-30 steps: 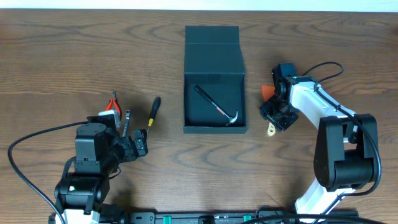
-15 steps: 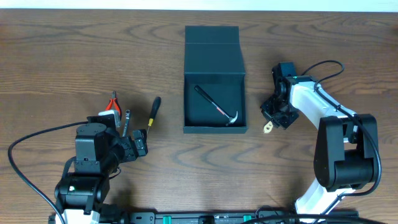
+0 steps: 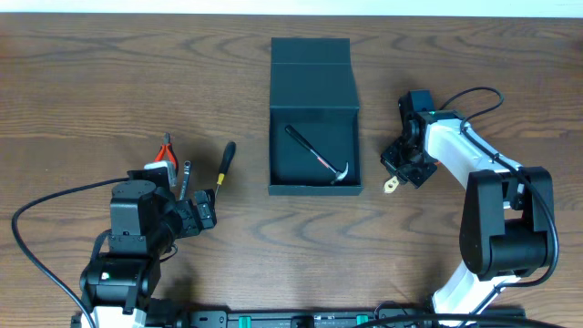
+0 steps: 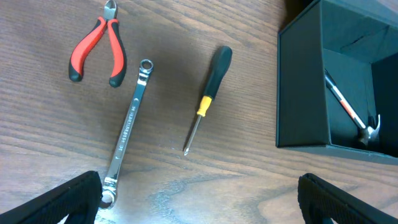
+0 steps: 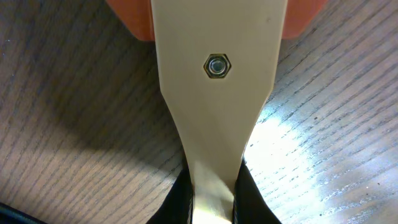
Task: Pack container
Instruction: 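Move the right gripper to the scraper handle and grasp it, then lift the orange scraper with the right gripper over the black box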
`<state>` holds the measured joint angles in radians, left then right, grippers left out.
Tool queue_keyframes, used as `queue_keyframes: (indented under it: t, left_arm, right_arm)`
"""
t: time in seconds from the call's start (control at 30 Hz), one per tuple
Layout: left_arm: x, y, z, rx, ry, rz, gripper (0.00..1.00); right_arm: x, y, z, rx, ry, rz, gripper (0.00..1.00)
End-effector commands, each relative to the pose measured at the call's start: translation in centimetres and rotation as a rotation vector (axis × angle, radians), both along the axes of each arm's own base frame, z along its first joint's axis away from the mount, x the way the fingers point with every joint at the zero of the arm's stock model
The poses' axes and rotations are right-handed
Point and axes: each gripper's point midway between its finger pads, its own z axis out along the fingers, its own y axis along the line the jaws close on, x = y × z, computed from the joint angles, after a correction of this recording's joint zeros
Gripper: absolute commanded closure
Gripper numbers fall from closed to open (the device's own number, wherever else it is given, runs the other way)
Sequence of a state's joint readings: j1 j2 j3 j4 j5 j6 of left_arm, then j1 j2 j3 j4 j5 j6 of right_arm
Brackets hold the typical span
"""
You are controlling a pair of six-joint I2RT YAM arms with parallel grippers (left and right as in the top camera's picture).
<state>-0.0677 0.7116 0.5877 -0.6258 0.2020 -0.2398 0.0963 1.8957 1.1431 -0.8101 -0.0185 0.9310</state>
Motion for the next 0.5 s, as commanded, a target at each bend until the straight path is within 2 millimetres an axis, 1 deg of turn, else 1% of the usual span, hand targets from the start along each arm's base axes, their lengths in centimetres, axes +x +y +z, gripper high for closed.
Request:
queue_keyframes:
  t: [0.0, 0.17, 0.3, 0.37, 0.47]
  left_arm:
    - [0.3, 0.1, 0.8, 0.004, -0.019, 0.009, 0.01]
    - [0.3, 0.1, 0.8, 0.004, -0.019, 0.009, 0.01]
    - [0.3, 0.1, 0.8, 0.004, -0.019, 0.009, 0.01]
    - [0.3, 0.1, 0.8, 0.004, -0.019, 0.009, 0.02]
    - [0.3, 0.1, 0.8, 0.004, -0.019, 0.009, 0.01]
  right_arm:
    - [-2.0, 0.5, -3.0, 0.026, 0.095, 0.015, 0.99]
    - [-1.8, 0.5, -2.9, 0.027, 0.088, 0.035, 0.99]
    - [-1.3, 0.4, -2.0, 0.019, 0.07, 0.078, 0.99]
    - [-0.8, 0.2, -1.0, 0.003, 0.053, 0.096, 0.99]
    - [0.4, -0.1, 1.3, -0.039, 0.008, 0.149, 0.99]
